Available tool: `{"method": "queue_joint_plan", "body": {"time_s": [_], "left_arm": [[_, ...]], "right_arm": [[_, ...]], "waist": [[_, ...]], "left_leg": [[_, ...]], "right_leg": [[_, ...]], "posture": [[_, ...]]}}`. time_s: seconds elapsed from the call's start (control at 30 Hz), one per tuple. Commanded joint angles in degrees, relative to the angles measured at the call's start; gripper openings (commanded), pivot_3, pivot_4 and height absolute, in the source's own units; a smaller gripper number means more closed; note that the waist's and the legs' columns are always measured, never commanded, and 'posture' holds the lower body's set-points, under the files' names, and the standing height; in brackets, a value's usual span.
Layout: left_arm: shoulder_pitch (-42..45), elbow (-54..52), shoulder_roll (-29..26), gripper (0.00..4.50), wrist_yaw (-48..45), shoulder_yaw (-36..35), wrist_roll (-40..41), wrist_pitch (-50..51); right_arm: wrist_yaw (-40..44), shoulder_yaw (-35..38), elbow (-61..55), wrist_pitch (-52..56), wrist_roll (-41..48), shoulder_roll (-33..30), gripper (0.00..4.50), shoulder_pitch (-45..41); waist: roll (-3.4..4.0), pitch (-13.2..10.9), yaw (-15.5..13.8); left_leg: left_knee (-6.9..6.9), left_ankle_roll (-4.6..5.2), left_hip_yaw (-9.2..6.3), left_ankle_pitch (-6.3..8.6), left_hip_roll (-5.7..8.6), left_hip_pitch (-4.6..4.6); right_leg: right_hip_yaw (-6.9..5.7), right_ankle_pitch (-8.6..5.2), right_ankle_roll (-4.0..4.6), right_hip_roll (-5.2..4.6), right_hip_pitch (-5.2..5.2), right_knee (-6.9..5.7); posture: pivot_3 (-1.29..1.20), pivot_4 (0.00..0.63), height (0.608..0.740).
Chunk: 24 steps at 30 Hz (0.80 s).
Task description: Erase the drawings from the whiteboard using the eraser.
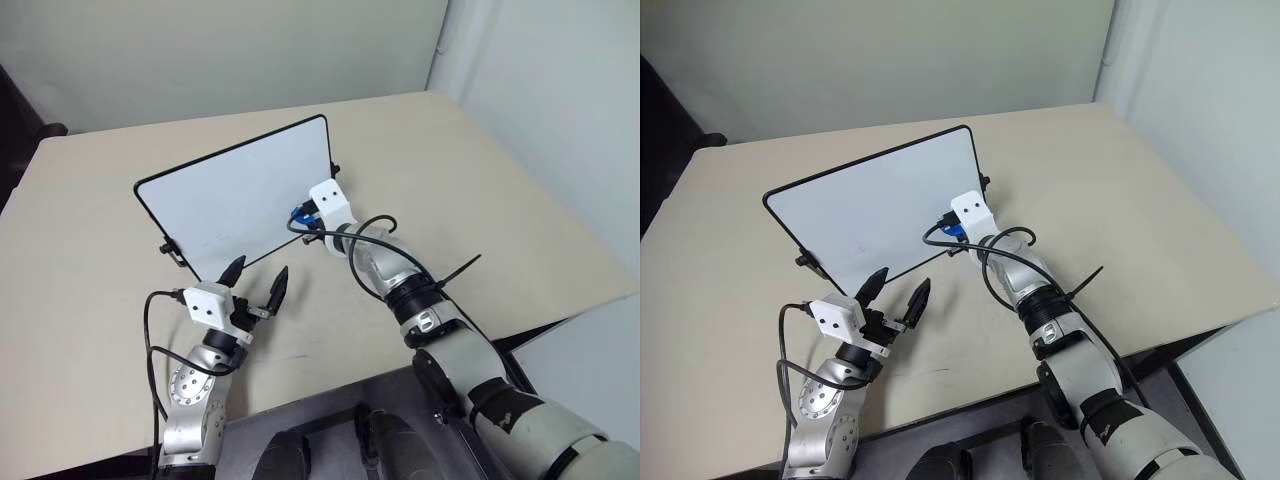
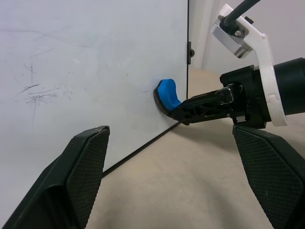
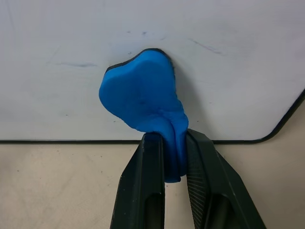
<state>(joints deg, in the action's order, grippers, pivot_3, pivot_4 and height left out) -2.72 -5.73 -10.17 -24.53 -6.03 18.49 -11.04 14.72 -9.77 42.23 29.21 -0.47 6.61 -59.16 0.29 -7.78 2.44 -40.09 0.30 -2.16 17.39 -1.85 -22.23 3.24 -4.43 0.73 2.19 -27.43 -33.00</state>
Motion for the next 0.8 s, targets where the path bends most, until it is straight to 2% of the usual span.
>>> {"method": "queue_joint_plan", "body": {"time_s": [0.03,0.23,0.33,0.5,0.8], "left_arm": [[-0.3,-1.7,0.2,4.50,0.1,-0.1,0.2,-0.5],[-0.8,-2.2,0.2,4.50,0.2,-0.1,0.2,-0.4],[-0.9,-2.4,0.1,4.50,0.1,-0.1,0.4,-0.2],[-1.2,-2.8,0.2,4.50,0.2,0.1,0.3,-0.1],[-1.3,-2.7,0.5,4.50,0.2,0.0,0.5,-0.1]], "right_arm": [[2.4,-2.7,-4.2,-1.9,-0.9,2.3,0.35,-0.3],[6.2,-5.1,-9.9,-2.3,-0.8,3.1,0.35,0.5],[7.2,-8.7,-8.9,-6.4,-3.6,2.9,0.35,-0.2],[7.7,-7.4,-8.1,-6.3,-2.7,3.7,0.35,-2.0],[6.3,-6.0,-7.8,-6.0,-2.7,3.0,0.35,-0.1]], "waist": [[0.00,0.0,0.2],[0.00,0.0,0.4],[0.00,0.0,0.5],[0.00,0.0,0.4],[0.00,0.0,0.4]], "left_leg": [[0.00,-0.02,-0.01,0.01,0.00,0.00],[0.00,-0.13,-0.03,0.09,-0.13,-0.06],[0.00,-0.18,-0.03,0.11,-0.25,-0.05],[0.00,-0.19,-0.13,0.12,-0.32,-0.05],[-0.02,-0.18,-0.21,0.11,-0.31,-0.04]], "right_leg": [[0.00,0.00,0.00,0.01,0.00,0.01],[0.04,0.01,0.02,0.23,-0.12,0.03],[0.05,0.04,0.08,0.36,-0.13,0.05],[0.06,0.11,0.21,0.52,-0.17,0.04],[0.05,0.16,0.29,0.56,-0.17,0.05]], "posture": [[0.00,0.150,0.740],[0.00,0.150,0.740],[0.00,0.150,0.740],[0.00,0.150,0.740],[0.00,0.150,0.740]]}}
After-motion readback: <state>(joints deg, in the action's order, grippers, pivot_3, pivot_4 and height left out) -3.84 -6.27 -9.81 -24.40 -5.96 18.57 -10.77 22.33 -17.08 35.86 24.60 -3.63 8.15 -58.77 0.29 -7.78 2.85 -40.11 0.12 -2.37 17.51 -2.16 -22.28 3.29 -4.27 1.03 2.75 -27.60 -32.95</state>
